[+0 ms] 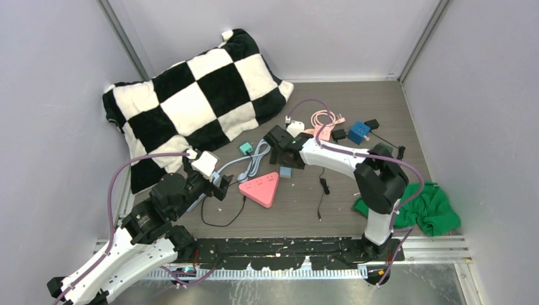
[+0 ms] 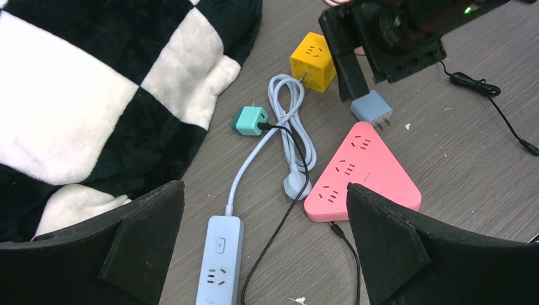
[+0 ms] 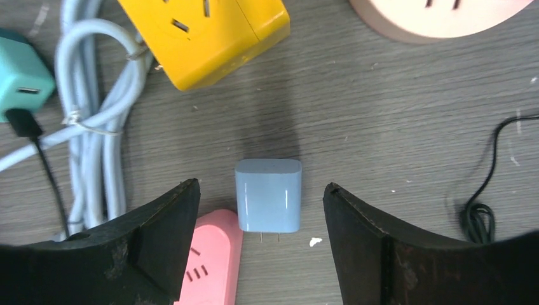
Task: Insert the plug
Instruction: Pick up the plug from the center of the board.
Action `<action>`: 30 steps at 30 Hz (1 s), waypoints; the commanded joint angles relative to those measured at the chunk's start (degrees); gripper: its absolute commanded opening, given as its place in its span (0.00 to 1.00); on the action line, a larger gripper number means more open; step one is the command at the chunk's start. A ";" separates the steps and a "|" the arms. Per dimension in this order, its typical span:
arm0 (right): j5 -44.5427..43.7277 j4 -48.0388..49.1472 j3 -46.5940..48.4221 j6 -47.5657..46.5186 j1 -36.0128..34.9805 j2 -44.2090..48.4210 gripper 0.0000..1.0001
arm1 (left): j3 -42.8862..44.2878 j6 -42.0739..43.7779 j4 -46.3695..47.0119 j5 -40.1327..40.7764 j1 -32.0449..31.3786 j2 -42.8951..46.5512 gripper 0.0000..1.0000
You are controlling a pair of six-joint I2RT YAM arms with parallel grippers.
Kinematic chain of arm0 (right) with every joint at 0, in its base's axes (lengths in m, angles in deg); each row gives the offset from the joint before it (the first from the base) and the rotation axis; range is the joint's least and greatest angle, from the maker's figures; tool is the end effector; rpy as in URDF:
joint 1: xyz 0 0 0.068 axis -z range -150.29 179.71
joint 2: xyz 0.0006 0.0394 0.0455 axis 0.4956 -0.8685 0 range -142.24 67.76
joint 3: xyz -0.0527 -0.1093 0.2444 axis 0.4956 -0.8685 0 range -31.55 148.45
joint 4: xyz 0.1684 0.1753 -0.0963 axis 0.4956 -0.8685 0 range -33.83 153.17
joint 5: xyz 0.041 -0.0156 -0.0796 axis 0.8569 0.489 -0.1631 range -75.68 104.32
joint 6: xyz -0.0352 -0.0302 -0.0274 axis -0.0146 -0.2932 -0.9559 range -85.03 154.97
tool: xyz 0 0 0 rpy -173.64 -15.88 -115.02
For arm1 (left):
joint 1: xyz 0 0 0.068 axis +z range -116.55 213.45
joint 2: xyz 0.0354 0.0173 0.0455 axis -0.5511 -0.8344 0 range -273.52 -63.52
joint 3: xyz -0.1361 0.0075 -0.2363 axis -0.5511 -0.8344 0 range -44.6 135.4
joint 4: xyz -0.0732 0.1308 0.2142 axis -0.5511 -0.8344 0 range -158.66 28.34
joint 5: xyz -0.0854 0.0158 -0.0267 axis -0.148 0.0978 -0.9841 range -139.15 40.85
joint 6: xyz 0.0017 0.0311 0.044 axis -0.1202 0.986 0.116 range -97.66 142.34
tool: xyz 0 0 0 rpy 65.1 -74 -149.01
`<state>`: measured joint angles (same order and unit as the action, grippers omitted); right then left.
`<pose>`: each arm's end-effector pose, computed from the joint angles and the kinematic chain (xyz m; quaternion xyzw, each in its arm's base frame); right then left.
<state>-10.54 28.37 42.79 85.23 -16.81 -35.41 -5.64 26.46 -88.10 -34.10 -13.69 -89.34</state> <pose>0.2661 0.2589 0.2099 0.0800 0.9487 0.0273 0.3046 0.0835 -0.0763 0.3176 0.2629 0.7362 -0.1299 0.6100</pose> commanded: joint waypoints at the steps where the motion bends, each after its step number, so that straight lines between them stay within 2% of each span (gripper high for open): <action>1: -1.83 0.61 2.46 2.71 -0.60 -3.42 0.75 | -0.02 0.45 2.37 0.59 0.11 0.58 0.99; 10: -2.11 2.22 2.58 1.28 -0.88 -7.31 0.70 | -0.02 0.65 2.46 0.57 0.11 0.42 0.99; 17: -2.59 2.64 2.30 1.05 -0.89 -7.33 0.62 | -0.15 -0.32 2.88 0.61 0.11 0.52 0.98; 20: -2.36 2.93 1.96 0.59 -0.91 -6.48 0.50 | 0.04 -1.58 2.92 0.97 0.11 0.00 0.96; 22: -1.75 2.67 1.79 0.71 -0.92 -5.05 0.46 | 0.55 -3.66 2.74 2.26 0.11 -0.52 0.95; 24: -0.39 2.49 1.31 1.38 -1.00 -2.89 0.45 | 1.96 -7.60 1.55 3.60 0.11 -1.58 0.93; 30: 5.15 7.29 -2.52 5.00 -1.85 6.68 0.43 | 6.28 -17.45 -1.71 0.97 0.11 -6.53 0.89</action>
<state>-8.66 30.66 41.22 86.68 -17.62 -38.03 -3.46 17.50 -89.52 -32.25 -13.69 -93.30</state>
